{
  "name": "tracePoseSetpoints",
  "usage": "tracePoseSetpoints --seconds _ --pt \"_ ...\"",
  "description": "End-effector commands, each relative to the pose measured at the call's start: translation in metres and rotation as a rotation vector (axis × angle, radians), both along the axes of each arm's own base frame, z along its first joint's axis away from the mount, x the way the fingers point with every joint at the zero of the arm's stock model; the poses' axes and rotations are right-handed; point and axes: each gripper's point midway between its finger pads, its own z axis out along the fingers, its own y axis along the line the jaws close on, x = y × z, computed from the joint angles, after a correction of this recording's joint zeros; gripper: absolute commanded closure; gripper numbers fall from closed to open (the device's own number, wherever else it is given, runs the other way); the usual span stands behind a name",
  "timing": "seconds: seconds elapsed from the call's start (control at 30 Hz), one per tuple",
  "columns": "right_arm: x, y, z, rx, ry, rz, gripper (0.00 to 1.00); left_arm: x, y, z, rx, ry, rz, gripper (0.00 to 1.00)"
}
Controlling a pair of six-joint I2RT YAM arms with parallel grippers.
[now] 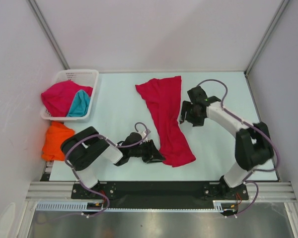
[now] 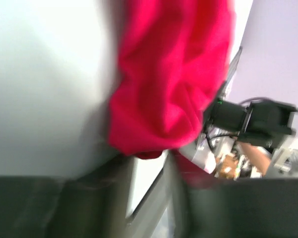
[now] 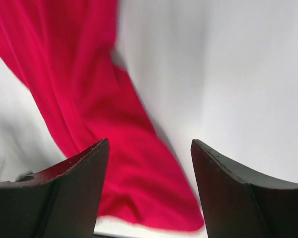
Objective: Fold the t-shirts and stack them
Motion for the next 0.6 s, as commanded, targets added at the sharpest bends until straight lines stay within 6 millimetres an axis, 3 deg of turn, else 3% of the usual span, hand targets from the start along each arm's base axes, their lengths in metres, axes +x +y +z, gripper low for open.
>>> tracePoseSetpoints --seconds 0.0,0.03,0.13,0.17,0.37,0.47,0.57 --pt "0.076 0.034 0.014 0.044 -0.130 0.089 0.28 -0.008 0.015 -0.022 0.100 0.033 -0.007 0.44" --pt "0.085 0.039 -0.002 0.034 -0.102 0.097 0.28 -0.008 0.014 -0.021 0.095 0.033 -0.016 0.31" --pt "0.110 0.053 0.003 0.057 -0.125 0.110 0.29 -0.011 0.016 -0.023 0.112 0.039 -0.025 0.23" --pt "0.114 0.056 -0.008 0.055 -0.104 0.113 0.29 -0.011 0.017 -0.023 0.117 0.034 -0.029 0.22" --pt "0.126 0.066 -0.025 0.063 -0.076 0.124 0.31 -0.015 0.025 -0.026 0.152 0.042 -0.023 0.22" --pt "0.122 0.064 -0.031 0.049 -0.071 0.124 0.37 -0.015 0.028 -0.028 0.169 0.038 -0.024 0.22" --pt "0.119 0.059 -0.034 0.036 -0.074 0.124 0.49 -0.016 0.030 -0.030 0.179 0.042 -0.024 0.23"
